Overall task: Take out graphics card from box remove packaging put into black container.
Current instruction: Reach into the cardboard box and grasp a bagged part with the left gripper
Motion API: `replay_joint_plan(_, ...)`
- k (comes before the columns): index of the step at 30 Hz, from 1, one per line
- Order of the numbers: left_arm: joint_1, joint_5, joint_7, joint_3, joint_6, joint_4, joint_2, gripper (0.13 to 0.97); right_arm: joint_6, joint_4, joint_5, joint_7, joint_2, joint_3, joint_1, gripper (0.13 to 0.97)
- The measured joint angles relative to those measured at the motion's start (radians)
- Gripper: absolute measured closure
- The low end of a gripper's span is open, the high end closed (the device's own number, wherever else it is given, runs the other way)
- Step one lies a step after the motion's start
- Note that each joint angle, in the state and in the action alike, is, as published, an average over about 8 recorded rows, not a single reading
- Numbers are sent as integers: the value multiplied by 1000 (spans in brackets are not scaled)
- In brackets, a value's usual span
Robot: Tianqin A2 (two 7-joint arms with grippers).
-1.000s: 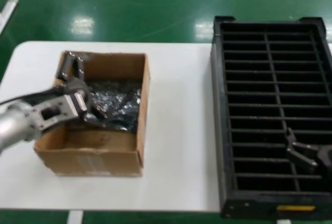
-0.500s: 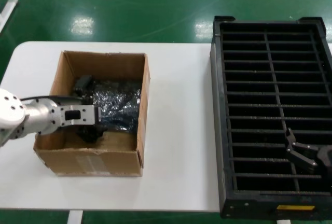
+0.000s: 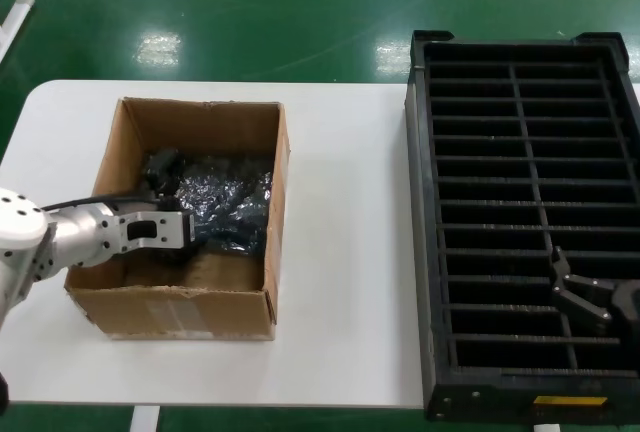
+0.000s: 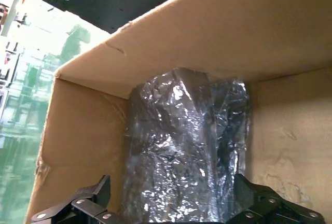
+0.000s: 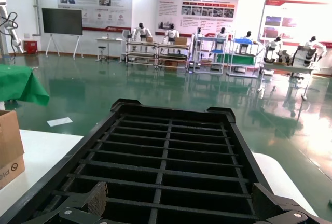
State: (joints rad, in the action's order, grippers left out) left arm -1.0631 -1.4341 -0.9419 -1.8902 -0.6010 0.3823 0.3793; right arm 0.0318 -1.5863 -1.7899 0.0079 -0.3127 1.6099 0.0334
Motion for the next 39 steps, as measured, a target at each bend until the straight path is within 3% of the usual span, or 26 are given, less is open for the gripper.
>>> replay_joint_plan(12,30,-104,-196,68,3,-30,7,406,0,0,0,0,0,0,0,129)
replay_joint_plan(20,38,-148,-318,101,5,-42,11,622,0,0,0,0,0,0,0,129)
replay_joint_plan(23,43,-156,-347,106,5,-34,13,622,0,0,0,0,0,0,0,129)
replay_joint_plan(30,68,-158,-353,101,5,10,24,756,0,0,0,0,0,0,0,129)
replay_joint_plan(39,127,-138,-266,73,2,134,60,885,0,0,0,0,0,0,0,129)
